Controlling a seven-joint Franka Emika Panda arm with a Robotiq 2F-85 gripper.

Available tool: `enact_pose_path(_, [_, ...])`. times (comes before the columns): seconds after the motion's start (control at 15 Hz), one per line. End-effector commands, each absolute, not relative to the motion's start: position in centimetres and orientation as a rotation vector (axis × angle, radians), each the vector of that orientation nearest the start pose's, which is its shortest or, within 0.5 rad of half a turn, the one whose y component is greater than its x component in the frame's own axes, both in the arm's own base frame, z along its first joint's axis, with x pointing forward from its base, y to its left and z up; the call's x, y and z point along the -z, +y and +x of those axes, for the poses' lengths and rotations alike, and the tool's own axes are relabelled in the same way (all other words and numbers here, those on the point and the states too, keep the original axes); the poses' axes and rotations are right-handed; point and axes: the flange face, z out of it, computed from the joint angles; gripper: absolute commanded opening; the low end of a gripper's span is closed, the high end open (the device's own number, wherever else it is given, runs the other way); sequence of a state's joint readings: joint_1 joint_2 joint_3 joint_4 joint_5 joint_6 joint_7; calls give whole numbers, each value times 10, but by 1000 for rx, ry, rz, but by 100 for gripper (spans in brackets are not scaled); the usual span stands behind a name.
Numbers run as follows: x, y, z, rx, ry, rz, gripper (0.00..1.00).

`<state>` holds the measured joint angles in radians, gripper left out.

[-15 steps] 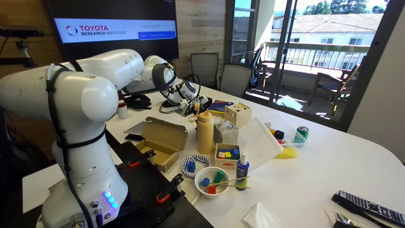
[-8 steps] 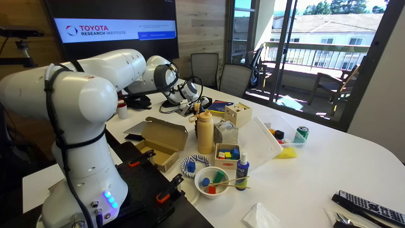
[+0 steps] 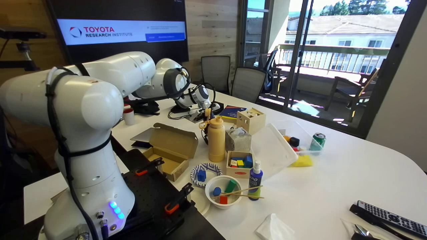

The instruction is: Pick up the charger and put it in the box

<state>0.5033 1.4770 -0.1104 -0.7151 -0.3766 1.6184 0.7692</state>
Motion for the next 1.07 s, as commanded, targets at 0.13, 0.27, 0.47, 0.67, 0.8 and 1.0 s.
enact_pose_path(0.13, [6, 268, 659, 275, -262, 2523, 100])
enact_pose_path(0.27, [8, 265, 660, 289, -283, 2539, 100])
enact_pose_path(0.47, [11, 262, 660, 312, -310, 2558, 100])
enact_pose_path(0.67, [16, 258, 657, 313, -314, 2542, 100])
enact_pose_path(0.8, [17, 257, 656, 309, -305, 2523, 100])
enact_pose_path(1.0, [18, 256, 655, 301, -298, 2505, 100])
